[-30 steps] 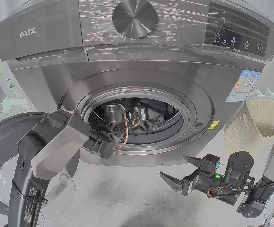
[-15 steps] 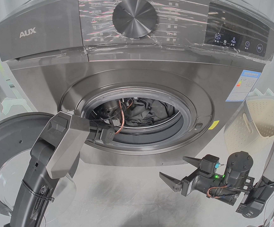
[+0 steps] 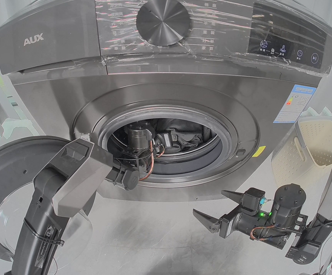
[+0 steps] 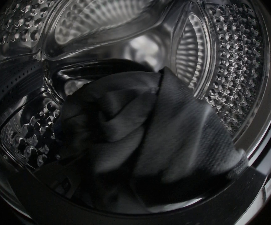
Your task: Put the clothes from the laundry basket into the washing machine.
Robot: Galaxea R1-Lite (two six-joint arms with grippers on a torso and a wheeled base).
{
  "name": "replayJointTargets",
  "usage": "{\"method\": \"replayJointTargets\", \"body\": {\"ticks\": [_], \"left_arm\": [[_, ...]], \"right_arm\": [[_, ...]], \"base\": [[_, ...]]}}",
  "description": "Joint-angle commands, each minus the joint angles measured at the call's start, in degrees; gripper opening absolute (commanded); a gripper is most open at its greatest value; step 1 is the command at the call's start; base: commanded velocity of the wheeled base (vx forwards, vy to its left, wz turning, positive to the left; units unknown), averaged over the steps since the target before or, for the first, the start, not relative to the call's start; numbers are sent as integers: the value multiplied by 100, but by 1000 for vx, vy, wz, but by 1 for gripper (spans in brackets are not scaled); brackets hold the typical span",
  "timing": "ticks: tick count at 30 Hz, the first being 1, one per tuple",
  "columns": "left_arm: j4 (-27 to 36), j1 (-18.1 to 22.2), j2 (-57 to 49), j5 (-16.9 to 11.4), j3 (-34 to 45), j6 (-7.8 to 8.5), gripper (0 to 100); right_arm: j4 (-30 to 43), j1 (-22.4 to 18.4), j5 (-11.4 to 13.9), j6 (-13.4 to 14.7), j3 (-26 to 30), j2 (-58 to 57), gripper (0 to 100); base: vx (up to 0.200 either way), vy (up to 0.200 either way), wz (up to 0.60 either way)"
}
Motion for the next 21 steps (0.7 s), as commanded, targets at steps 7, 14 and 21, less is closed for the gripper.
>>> {"method": "replayJointTargets", "body": {"ticks": [7, 14, 21], "left_arm": [[-66, -155, -609, -337, 791, -41, 100], [-75, -234, -864, -829, 1547, 399, 100], [-383, -260, -864, -1365, 1995, 724, 100]], "right_arm": [[-2, 3, -2, 1, 2, 13, 100], [-2, 3, -2, 10, 2, 13, 100], [-2, 3, -2, 1, 2, 13, 100]], "base": [[0, 0, 0], [0, 0, 0], [0, 0, 0]]}}
